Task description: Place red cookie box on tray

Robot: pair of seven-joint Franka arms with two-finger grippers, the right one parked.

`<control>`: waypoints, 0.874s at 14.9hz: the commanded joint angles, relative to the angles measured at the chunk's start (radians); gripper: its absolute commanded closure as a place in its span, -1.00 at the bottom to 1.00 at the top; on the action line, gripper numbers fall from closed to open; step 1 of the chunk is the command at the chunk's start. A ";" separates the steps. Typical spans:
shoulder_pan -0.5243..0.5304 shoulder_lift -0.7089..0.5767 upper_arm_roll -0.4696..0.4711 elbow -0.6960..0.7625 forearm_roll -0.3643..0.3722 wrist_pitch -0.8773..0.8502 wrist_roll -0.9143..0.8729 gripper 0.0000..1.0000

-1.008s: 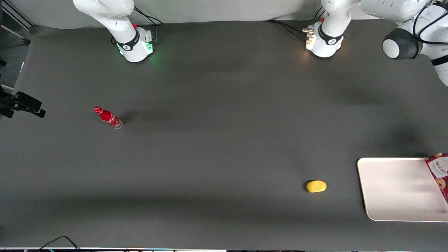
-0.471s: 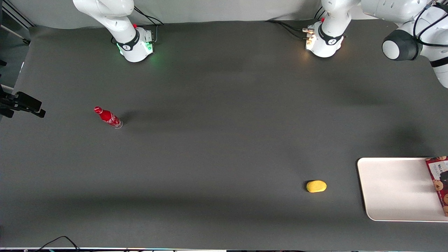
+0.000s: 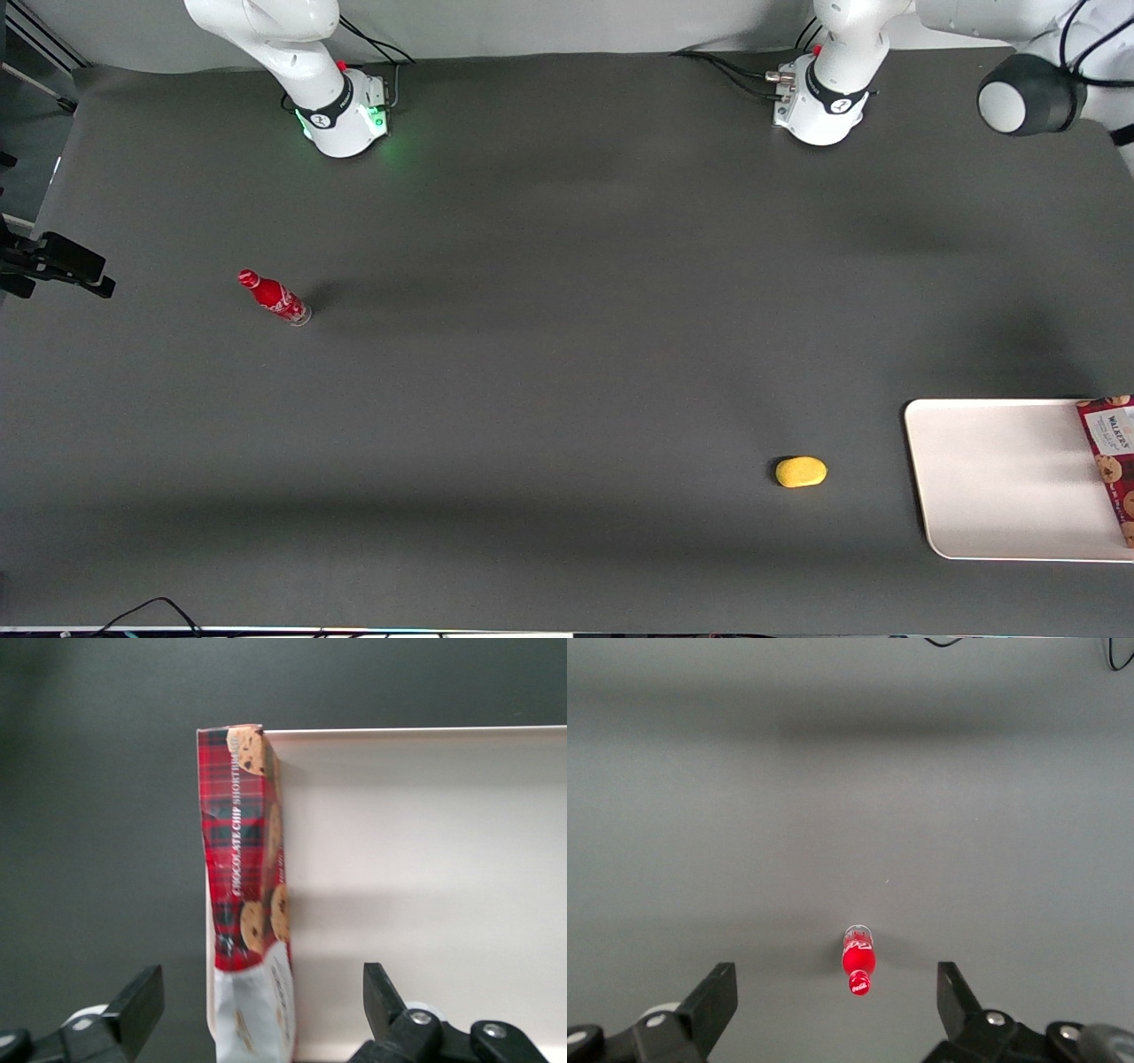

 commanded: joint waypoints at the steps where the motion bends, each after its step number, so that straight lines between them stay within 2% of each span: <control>1: -0.042 -0.330 -0.015 -0.341 -0.003 -0.058 -0.014 -1.00; 6: -0.147 -0.695 -0.013 -0.643 0.106 -0.255 -0.137 -1.00; 9: -0.234 -0.954 -0.018 -0.855 0.158 -0.320 -0.281 -1.00; 11: -0.256 -1.109 -0.080 -0.989 0.204 -0.311 -0.335 -1.00; 13: -0.263 -1.185 -0.140 -1.018 0.214 -0.355 -0.444 -1.00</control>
